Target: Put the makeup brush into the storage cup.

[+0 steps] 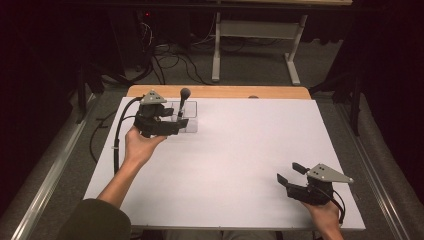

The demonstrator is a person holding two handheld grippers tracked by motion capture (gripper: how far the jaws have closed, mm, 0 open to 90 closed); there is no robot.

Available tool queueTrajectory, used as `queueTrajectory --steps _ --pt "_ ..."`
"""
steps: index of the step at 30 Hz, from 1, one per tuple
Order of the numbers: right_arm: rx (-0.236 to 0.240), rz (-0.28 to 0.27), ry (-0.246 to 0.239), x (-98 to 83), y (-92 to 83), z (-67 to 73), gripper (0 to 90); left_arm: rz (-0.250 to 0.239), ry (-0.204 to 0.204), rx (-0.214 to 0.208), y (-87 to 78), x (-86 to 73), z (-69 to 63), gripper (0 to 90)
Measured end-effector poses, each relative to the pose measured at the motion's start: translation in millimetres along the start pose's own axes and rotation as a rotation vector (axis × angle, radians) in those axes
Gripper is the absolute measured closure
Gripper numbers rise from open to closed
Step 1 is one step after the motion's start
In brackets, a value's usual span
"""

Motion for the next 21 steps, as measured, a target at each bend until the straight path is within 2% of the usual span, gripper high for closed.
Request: queueTrajectory --steps 15,16,21 --pt "0.0 0.002 0.012 -0.1 -0.9 0.0 32.2 -0.009 0.0 -0.013 -5.8 -7.9 -1.9 33.3" --pt "0.0 -0.003 -0.002 0.2 -0.3 -0.5 32.2 -0.009 -0.002 -0.013 -5.9 -8.3 -1.9 33.3" --pt "-0.001 0.0 0.002 -0.2 -0.4 -0.4 32.2 -0.011 0.007 -0.008 -8.3 -10.3 -1.8 33.3"
Point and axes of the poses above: each handheld gripper's, and its own axes: y roughly forward along the jaws, x roughly out of its top, z roughly to its left, the point moved 1 cm from there along y, roughly forward along the jaws, and after that the axes turned 2 degrees about x, right-handed, at the moved point
